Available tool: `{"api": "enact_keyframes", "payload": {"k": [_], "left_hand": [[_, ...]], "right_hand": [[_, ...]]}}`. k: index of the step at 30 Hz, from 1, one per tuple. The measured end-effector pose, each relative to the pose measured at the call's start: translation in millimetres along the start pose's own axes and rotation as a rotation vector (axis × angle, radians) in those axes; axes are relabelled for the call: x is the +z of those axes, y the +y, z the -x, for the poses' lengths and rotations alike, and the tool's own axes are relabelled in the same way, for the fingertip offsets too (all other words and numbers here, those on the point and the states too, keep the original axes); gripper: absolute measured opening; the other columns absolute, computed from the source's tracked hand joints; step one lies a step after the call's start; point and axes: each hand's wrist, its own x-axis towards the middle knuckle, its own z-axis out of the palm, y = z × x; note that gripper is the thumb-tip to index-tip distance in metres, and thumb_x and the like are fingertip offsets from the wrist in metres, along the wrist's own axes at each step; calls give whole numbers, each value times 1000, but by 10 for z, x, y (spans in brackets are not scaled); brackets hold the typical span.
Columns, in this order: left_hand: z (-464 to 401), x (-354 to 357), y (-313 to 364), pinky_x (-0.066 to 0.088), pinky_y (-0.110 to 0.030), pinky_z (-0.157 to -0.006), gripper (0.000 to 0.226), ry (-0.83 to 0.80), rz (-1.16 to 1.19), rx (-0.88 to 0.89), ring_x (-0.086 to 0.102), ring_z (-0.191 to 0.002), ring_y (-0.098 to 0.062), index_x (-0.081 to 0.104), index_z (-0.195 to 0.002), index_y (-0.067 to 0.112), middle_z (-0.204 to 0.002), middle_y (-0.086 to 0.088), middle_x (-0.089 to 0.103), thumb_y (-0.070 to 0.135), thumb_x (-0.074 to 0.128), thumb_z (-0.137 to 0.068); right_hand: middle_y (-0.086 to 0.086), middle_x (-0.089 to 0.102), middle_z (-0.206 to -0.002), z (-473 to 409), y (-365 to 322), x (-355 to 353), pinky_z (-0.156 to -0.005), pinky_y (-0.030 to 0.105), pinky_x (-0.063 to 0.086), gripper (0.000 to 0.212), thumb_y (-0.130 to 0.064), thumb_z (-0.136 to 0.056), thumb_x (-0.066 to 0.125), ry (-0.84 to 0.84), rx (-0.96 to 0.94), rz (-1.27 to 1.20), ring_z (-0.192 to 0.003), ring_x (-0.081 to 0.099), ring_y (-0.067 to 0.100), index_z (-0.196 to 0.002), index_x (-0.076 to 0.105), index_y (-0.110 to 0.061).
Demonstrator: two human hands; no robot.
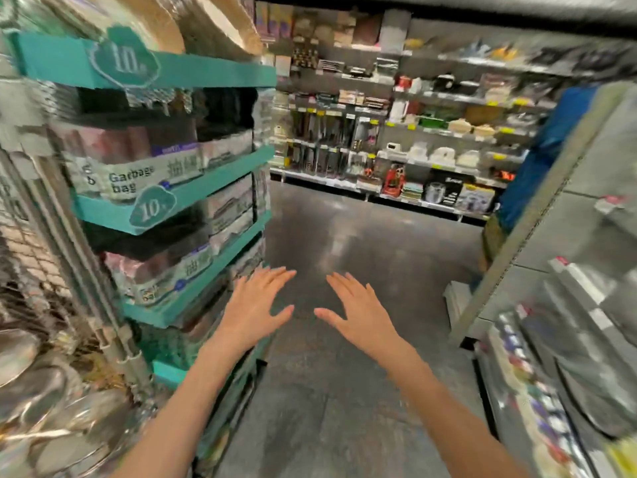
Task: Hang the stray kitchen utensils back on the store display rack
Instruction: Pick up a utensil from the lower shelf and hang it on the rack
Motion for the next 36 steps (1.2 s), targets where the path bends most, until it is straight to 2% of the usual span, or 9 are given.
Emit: {"api": "enact_keyframes", "payload": {"k": [2,8,21,29,33,36], "left_hand": [[-359,188,28,15,-37,-114,63,-7,-24,18,20,-143,-14,24,-146,33,-153,9,26,48,49,-89],[-1582,833,-112,11,-43,-118,57,-30,51,-9,13,-144,-12,30,-142,35,-154,10,23,47,49,-90],[-4684,1586,-377,14,-43,-117,54,13,84,-36,19,-143,-15,37,-141,27,-151,6,32,35,53,-90],[-6349,2294,-801,12,-44,-118,54,84,69,-182,18,-143,-16,34,-142,28,-151,6,31,38,51,-92],[-7117,2374,-1057,17,-45,-116,54,123,48,-311,18,-143,-15,33,-143,28,-151,7,31,39,49,-92],[-7571,2383,-1325,15,-45,-117,54,164,32,-406,18,-143,-15,33,-142,30,-151,7,31,40,49,-92]], "right_hand": [[-6,12,-158,-201,312,59,-117,40,3,74,-61,-90,37,3,28,-3,-146,4,11,-150,16,-23],[-7,7,-159,-1121,1196,288,-119,43,-1,75,-64,-90,30,-50,64,-39,-146,-1,10,-151,11,-25],[-4,13,-158,-3742,2930,140,-118,42,2,73,-61,-92,33,34,124,-79,-146,5,14,-151,14,-22],[-4,10,-159,-5611,4017,436,-118,42,0,73,-63,-91,31,-40,-16,-81,-146,1,13,-150,14,-23],[-5,8,-159,-6652,4293,443,-117,40,-2,73,-63,-92,29,-105,-161,-82,-146,-1,12,-151,12,-24],[-5,8,-159,-7374,4326,517,-119,41,0,73,-63,-92,28,-154,-270,-75,-146,-2,10,-151,11,-23]]}}
